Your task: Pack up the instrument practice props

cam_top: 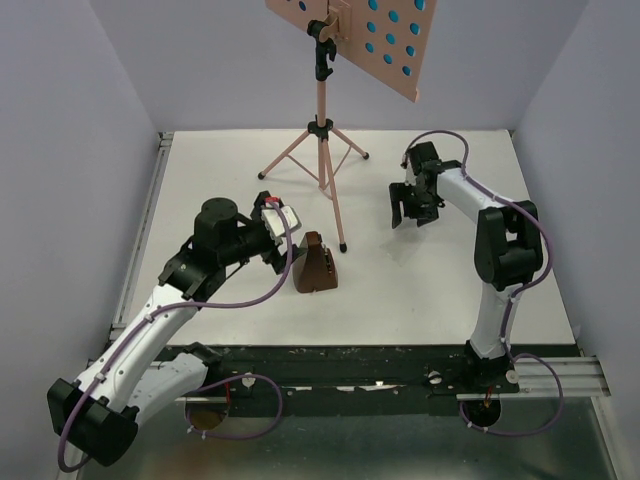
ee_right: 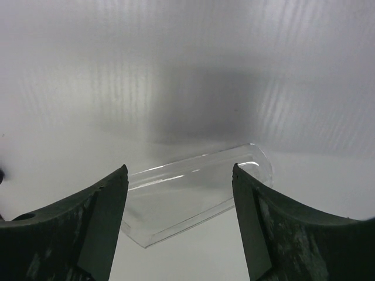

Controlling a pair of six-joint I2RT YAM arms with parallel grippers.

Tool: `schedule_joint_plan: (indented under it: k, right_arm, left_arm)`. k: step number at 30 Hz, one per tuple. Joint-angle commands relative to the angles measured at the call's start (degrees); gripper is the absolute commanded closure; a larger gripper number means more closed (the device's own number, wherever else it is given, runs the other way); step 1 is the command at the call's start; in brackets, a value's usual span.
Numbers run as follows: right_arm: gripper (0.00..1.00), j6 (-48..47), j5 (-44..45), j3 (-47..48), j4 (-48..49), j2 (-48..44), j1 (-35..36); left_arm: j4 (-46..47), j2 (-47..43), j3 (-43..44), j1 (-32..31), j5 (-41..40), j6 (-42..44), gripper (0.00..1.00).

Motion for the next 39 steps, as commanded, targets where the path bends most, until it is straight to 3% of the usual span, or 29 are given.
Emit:
schedule_joint_plan:
  k: [1,6,24,39]
  right_arm:
    - [0.19,-18.2,-10.5,3.0,1.0,-1.4,3.6]
    - [0.14,-37.0,-8.4,4.4,-5.5,-1.9,10.7]
    - [0.16,-64.7,-6.0,-4.5,-9.6,-4.5,14.6]
    - [0.41,-84.5,-4.0,-18.1,-9.0,-10.4,20.5]
  left_arm:
    - [2.3,-2.2,0.3,-0.1,-2.9,1.9,0.01]
    - [3.8,-4.0,-0.3,0.5,-2.3,0.8,0.01]
    - [5.9,-9.6,-4.7,0.9,0.0,-1.3,0.01]
    - [5.1,-9.4,-3.7,0.9,0.1,-1.0,0.01]
